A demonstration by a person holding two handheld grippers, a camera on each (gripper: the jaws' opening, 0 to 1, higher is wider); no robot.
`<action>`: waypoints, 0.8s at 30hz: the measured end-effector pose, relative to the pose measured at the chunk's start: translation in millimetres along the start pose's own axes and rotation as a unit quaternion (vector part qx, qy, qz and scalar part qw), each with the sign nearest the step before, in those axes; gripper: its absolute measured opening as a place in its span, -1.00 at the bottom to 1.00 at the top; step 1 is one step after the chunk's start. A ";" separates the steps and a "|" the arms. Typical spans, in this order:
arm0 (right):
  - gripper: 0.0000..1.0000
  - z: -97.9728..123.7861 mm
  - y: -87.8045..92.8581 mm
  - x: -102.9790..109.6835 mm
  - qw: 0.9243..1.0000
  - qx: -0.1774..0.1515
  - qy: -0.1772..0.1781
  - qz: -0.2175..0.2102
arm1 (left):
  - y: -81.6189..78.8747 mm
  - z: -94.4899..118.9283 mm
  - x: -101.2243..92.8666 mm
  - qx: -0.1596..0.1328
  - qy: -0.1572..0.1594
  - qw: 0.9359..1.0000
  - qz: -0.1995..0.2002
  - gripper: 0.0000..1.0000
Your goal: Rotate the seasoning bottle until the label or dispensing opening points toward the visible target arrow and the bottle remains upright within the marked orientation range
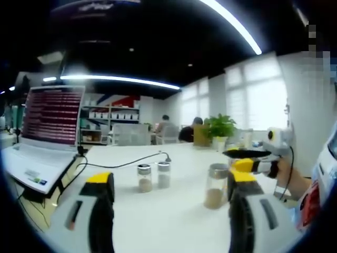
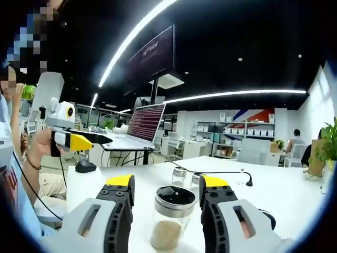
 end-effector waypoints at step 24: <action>-0.07 -19.1 -14.7 -23.5 0.952 0.270 -0.103 0.098 | 0.7 1.1 5.3 0.000 -0.001 1.000 0.007 0.87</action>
Point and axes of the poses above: the point that each gripper's makers call its tool centre point, and the gripper's own axes: z roughly backward along the fingers, x roughly to its left, y roughly out of its underside, the point moved 6 cm from there along z, roughly backward along the fingers, and after that the axes turned 10 degrees about -z, right-handed, at the moved point
